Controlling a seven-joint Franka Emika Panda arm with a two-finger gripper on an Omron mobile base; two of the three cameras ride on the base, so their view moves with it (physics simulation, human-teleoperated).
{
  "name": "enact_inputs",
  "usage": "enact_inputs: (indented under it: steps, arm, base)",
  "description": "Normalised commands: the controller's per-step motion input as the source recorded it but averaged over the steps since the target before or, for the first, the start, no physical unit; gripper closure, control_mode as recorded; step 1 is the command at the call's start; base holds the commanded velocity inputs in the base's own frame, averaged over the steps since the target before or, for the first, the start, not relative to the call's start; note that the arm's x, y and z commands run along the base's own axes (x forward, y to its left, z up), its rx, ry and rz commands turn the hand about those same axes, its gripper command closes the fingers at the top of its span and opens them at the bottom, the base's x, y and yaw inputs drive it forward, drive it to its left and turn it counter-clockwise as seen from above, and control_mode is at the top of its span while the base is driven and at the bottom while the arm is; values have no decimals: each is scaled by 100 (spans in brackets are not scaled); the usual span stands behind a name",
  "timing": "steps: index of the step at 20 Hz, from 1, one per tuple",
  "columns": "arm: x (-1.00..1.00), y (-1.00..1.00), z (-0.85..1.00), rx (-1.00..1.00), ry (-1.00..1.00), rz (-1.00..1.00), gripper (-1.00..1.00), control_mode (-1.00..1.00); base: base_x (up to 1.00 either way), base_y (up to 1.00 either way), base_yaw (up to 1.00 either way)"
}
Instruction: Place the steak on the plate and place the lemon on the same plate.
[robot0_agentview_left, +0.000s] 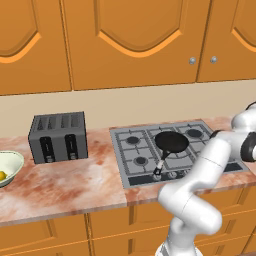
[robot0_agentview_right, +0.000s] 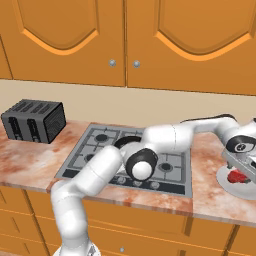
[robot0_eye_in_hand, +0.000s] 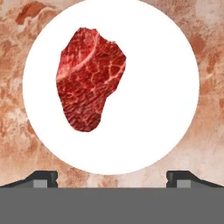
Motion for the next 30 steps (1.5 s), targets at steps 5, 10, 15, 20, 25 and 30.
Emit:
enact_inputs:
  steps: [5,10,15,20,25,30]
  arm:
    - [-35,77,0,-15,-2,12,-100,-100]
    - [-27,89,-4,-23,-6,13,-100,-100]
    - [-32,83,4,-23,-6,16,-100,-100]
    - [-40,83,8,-20,-2,18,-100,-100]
    - [-27,83,23,-11,-2,17,-100,-100]
    - [-20,71,41,-8,0,15,-100,-100]
  base:
    - [0,0,0]
    - [0,0,0]
    - [0,0,0]
    - [0,0,0]
    - [0,0,0]
    - [0,0,0]
